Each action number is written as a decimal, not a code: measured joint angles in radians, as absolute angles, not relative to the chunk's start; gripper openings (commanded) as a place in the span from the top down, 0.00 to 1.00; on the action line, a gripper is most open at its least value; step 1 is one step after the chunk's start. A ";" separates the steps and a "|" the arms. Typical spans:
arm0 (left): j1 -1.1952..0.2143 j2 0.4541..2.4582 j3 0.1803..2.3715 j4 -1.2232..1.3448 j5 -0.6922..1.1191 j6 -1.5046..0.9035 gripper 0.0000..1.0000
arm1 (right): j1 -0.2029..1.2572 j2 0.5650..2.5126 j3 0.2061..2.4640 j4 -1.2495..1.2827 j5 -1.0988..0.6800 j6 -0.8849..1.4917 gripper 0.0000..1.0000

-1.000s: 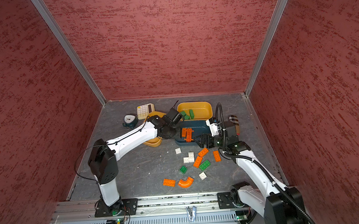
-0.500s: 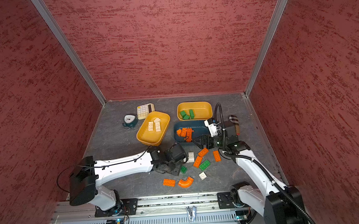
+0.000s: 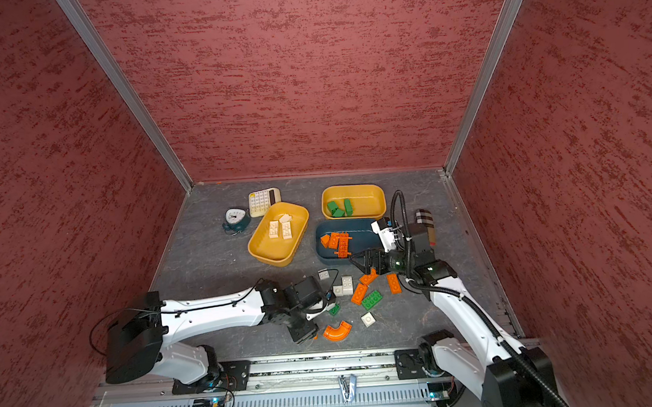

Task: Sort the legos into containers by color
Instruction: Pick up the lego from the middle-left of the table, then place the lego in the container.

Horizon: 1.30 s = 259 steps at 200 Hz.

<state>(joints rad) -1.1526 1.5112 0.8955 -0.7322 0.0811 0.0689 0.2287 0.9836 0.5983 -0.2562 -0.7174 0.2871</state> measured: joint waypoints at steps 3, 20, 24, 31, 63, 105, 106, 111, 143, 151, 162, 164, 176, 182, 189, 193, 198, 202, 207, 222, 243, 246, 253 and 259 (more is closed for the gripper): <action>-1.153 1.517 0.896 -0.733 0.081 0.083 0.39 | 0.229 0.980 0.596 -0.258 -0.717 0.289 0.01; -1.151 1.540 0.889 -0.733 0.081 0.149 0.39 | 0.229 0.965 0.584 -0.266 -0.717 0.296 0.01; -1.151 1.541 0.884 -0.731 0.081 0.163 0.39 | 0.229 0.963 0.581 -0.268 -0.716 0.299 0.01; -1.150 1.541 0.876 -0.732 0.081 0.183 0.39 | 0.229 0.961 0.576 -0.270 -0.715 0.302 0.01; -1.150 1.565 0.865 -0.728 0.085 0.253 0.41 | 0.229 0.960 0.569 -0.282 -0.713 0.311 0.01; -1.149 1.617 0.893 -0.726 0.080 0.311 0.63 | 0.229 0.961 0.569 -0.283 -0.710 0.311 0.01; -1.149 1.617 0.893 -0.725 0.081 0.311 0.63 | 0.229 0.962 0.569 -0.283 -0.710 0.311 0.01; -1.149 1.618 0.895 -0.724 0.080 0.312 0.67 | 0.229 0.962 0.569 -0.283 -0.710 0.311 0.01; -1.149 1.620 0.900 -0.726 0.087 0.328 0.81 | 0.229 0.962 0.569 -0.284 -0.704 0.311 0.01; -1.146 1.620 0.902 -0.731 0.089 0.329 0.81 | 0.229 0.962 0.569 -0.284 -0.702 0.311 0.01; -1.137 1.620 0.908 -0.748 0.094 0.330 0.81 | 0.229 0.962 0.569 -0.284 -0.699 0.311 0.01; -1.134 1.619 0.910 -0.751 0.096 0.330 0.81 | 0.229 0.962 0.569 -0.284 -0.699 0.311 0.01; -1.111 1.613 0.926 -0.770 0.101 0.330 0.81 | 0.229 0.964 0.569 -0.284 -0.693 0.311 0.01; -1.097 1.609 0.937 -0.779 0.104 0.331 0.81 | 0.229 0.966 0.569 -0.283 -0.690 0.311 0.01; -1.078 1.601 0.955 -0.792 0.104 0.331 0.81 | 0.229 0.969 0.569 -0.282 -0.685 0.311 0.01; -1.067 1.596 0.968 -0.799 0.104 0.331 0.81 | 0.229 0.971 0.569 -0.282 -0.683 0.311 0.01; -1.050 1.589 0.986 -0.807 0.104 0.331 0.81 | 0.229 0.973 0.569 -0.281 -0.678 0.313 0.01; -1.036 1.583 1.002 -0.812 0.105 0.331 0.81 | 0.229 0.976 0.569 -0.279 -0.675 0.315 0.01; -1.020 1.577 1.020 -0.817 0.105 0.331 0.81 | 0.229 0.979 0.569 -0.277 -0.672 0.316 0.01; -0.957 1.558 1.082 -0.822 0.107 0.329 0.81 | 0.229 0.992 0.577 -0.272 -0.665 0.319 0.01; -0.880 1.553 1.172 -0.814 0.107 0.318 0.81 | 0.229 1.023 0.601 -0.255 -0.653 0.321 0.01; -0.871 1.554 1.187 -0.812 0.109 0.314 0.81 | 0.229 1.026 0.604 -0.253 -0.650 0.321 0.01; -0.854 1.560 1.220 -0.808 0.108 0.306 0.81 | 0.229 1.033 0.612 -0.248 -0.643 0.322 0.01; -0.842 1.573 1.255 -0.807 0.108 0.297 0.81 | 0.229 1.036 0.617 -0.242 -0.638 0.322 0.01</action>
<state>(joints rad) -0.8421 1.5726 1.2549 -0.8070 0.1078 0.2970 0.2287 1.0363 0.6167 -0.2424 -0.6380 0.3222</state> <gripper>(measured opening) 0.320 0.990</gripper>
